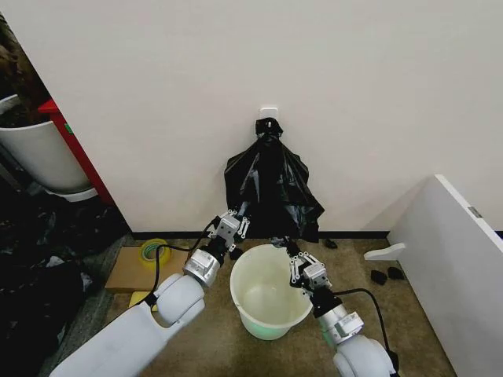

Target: Place the garbage bag over the trash bin.

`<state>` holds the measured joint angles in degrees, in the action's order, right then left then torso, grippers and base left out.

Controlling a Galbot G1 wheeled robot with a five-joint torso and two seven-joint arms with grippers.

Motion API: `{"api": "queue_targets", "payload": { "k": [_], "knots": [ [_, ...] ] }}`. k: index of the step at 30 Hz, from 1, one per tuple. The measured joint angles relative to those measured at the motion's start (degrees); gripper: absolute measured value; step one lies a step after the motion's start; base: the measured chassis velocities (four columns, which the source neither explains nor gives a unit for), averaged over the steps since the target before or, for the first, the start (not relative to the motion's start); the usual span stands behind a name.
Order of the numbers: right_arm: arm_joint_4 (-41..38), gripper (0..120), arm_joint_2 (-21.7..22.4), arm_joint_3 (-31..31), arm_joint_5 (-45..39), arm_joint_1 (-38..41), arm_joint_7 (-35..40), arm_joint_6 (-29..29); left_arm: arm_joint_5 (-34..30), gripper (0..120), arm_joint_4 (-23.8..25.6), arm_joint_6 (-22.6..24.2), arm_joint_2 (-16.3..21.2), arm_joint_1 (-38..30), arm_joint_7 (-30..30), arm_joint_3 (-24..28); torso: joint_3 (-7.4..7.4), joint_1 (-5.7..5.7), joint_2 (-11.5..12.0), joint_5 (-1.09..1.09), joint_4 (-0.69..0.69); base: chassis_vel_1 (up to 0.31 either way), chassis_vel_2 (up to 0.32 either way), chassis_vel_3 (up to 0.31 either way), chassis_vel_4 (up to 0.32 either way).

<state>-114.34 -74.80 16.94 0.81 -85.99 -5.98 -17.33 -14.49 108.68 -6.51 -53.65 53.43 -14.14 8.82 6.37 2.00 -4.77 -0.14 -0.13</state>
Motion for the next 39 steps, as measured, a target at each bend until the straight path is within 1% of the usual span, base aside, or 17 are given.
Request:
{"api": "queue_targets", "payload": {
  "k": [6, 8, 9, 12, 15, 16, 19, 20, 23, 24, 26, 29, 31, 32, 33, 36, 39],
  "knots": [
    [-1.0, 0, 0.1, 0.3, -0.1, -0.8, 0.1, 0.3, -0.2, 0, 0.3, -1.2, -0.6, 1.2, 0.0, -1.2, 0.00, 0.00, 0.0, 0.00, 0.00, 0.000, 0.000, 0.000, 0.000],
    [-2.1, 7, 0.3, 0.5, -0.1, -1.4, 0.5, 0.6, -0.5, 0, 0.6, -1.6, -1.0, 1.6, 0.0, -1.7, 0.00, 0.00, 0.0, 0.00, 0.00, 0.000, 0.000, 0.000, 0.000],
    [-2.9, 14, 0.6, 0.8, 0.1, -2.0, 1.0, 0.8, -0.8, 0, 0.8, -1.8, -1.3, 1.7, -0.1, -2.0, 0.00, 0.00, 0.0, 0.00, 0.00, 0.000, 0.000, 0.000, 0.000],
    [-4.1, 20, 1.2, 1.3, 0.5, -3.3, 1.6, 1.0, -1.0, 0, 1.0, -2.0, -1.8, 2.0, -0.3, -2.4, 0.00, 0.00, 0.0, 0.01, 0.00, 0.000, 0.000, 0.000, 0.000],
    [-6.5, 34, 3.2, 2.5, 0.7, -6.3, 2.4, 1.9, -1.3, 0, 1.4, -2.6, -2.2, 2.7, -0.3, -3.2, 0.00, 0.00, 0.0, 0.01, -0.01, 0.000, 0.000, 0.000, 0.000],
    [-6.5, 34, 3.2, 2.5, 0.7, -6.3, 2.4, 1.9, -1.3, 0, 1.4, -2.6, -2.2, 2.7, -0.3, -3.2, 0.00, 0.00, 0.0, 0.01, -0.01, 0.000, 0.000, 0.000, 0.000],
    [-9.5, 48, 5.0, 3.0, -1.6, -6.9, 3.5, 4.7, -1.3, 0, 1.4, -3.2, -2.2, 3.5, -0.2, -3.6, 0.00, 0.00, 0.0, 0.00, -0.01, 0.000, 0.000, 0.000, 0.000],
    [-9.5, 48, 5.0, 3.0, -1.6, -6.9, 3.5, 4.7, -1.3, 0, 1.4, -3.2, -2.2, 3.5, -0.2, -3.6, 0.00, 0.00, 0.0, 0.00, -0.01, 0.000, 0.000, 0.000, 0.000],
    [-11.8, 65, 7.7, 1.8, -7.4, -3.6, 4.9, 9.9, -1.2, 0, 1.4, -3.5, -2.3, 4.3, 0.0, -3.9, 0.00, 0.00, 0.0, 0.00, 0.00, 0.000, 0.000, 0.000, 0.000],
    [-11.8, 65, 7.7, 1.8, -7.4, -3.6, 4.9, 9.9, -1.2, 0, 1.4, -3.5, -2.3, 4.3, 0.0, -3.9, 0.00, 0.00, 0.0, 0.00, 0.00, 0.000, 0.000, 0.000, 0.000],
    [-11.6, 73, 9.4, 0.5, -10.5, -0.7, 5.7, 12.9, -1.2, 0, 1.5, -3.5, -2.2, 4.7, 0.0, -4.1, 0.00, 0.00, 0.0, 0.00, -0.01, 0.000, 0.000, 0.000, 0.000],
    [-9.3, 81, 11.2, -2.4, -12.7, 4.6, 6.5, 16.3, -1.2, 0, 1.7, -3.6, -1.9, 5.2, 0.1, -4.6, 0.00, 0.00, 0.0, 0.01, -0.01, 0.000, 0.000, 0.000, 0.000],
    [-7.0, 91, 12.1, -5.2, -13.3, 9.1, 6.9, 18.5, -1.2, 0, 1.7, -3.8, -1.9, 5.6, 0.1, -5.1, 0.00, 0.00, 0.0, 0.01, 0.01, 0.000, 0.000, 0.000, 0.000],
    [-7.0, 91, 12.1, -5.2, -13.3, 9.1, 6.9, 18.5, -1.2, 0, 1.7, -3.8, -1.9, 5.6, 0.1, -5.1, 0.00, 0.00, 0.0, 0.01, 0.01, 0.000, 0.000, 0.000, 0.000],
    [-5.3, 97, 12.6, -7.4, -13.7, 12.5, 7.3, 20.2, -1.1, 0, 1.7, -3.8, -2.0, 5.8, 0.2, -5.4, 0.00, 0.00, 0.0, 0.00, 0.00, 0.000, 0.000, 0.000, 0.000],
    [-1.6, 100, 12.8, -11.9, -13.8, 20.0, 8.7, 22.8, -1.1, 0, 1.6, -4.0, -2.2, 6.1, 0.3, -5.9, 0.01, 0.00, 0.0, 0.00, 0.01, 0.000, 0.000, 0.000, 0.000],
    [0.4, 100, 12.6, -14.0, -12.2, 23.6, 10.0, 23.7, -1.0, 0, 1.6, -4.1, -2.2, 6.3, 0.3, -6.0, 0.00, 0.00, 0.0, -0.01, 0.01, 0.000, 0.000, 0.000, 0.000]
  ]
}}
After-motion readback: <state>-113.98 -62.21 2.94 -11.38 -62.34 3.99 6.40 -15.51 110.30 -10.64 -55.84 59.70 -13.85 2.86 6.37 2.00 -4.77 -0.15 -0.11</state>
